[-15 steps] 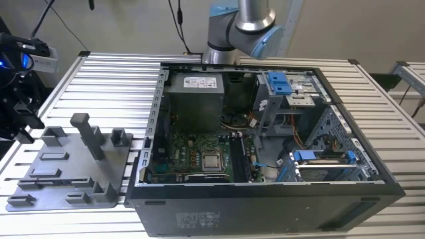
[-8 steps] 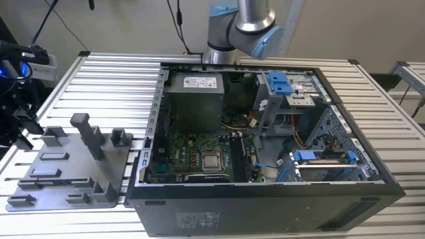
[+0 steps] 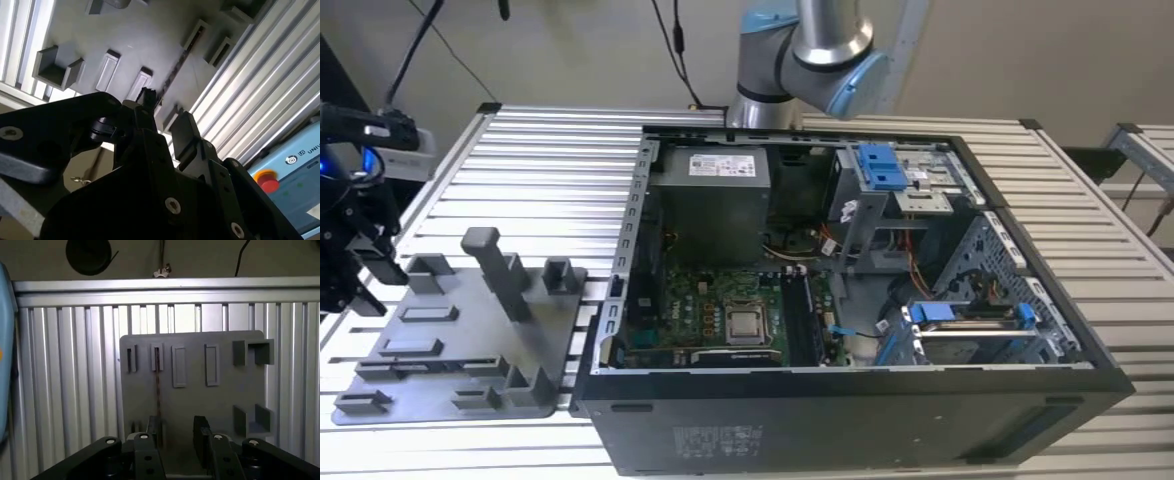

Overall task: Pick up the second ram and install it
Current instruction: 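Pick up the second ram and move it above second insertion slot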

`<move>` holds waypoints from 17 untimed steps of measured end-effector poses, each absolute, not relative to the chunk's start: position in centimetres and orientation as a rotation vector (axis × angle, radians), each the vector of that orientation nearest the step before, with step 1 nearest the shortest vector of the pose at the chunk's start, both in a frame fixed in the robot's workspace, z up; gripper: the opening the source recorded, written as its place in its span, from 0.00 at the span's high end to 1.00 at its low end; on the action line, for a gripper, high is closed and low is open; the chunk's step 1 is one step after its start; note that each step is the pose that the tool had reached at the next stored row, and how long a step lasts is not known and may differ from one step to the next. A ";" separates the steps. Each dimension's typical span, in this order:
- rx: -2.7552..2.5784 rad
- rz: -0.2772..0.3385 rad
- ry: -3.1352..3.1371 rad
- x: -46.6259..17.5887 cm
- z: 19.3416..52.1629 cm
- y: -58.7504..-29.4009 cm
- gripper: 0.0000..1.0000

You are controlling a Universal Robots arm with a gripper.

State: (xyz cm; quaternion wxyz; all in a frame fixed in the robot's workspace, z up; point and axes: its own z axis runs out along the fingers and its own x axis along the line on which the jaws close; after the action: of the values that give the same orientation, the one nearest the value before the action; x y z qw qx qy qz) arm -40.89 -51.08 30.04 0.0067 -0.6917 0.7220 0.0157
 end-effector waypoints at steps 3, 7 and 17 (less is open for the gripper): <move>-2.164 0.049 2.258 -40.9 29.5 -51.2 0.58; -2.164 0.049 2.258 -40.8 28.9 -51.2 0.58; -2.164 0.049 2.258 -40.8 27.7 -51.2 0.58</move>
State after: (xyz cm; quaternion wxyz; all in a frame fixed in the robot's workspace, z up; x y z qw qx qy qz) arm -40.79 -51.23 27.68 0.0067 -0.6919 0.7218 0.0157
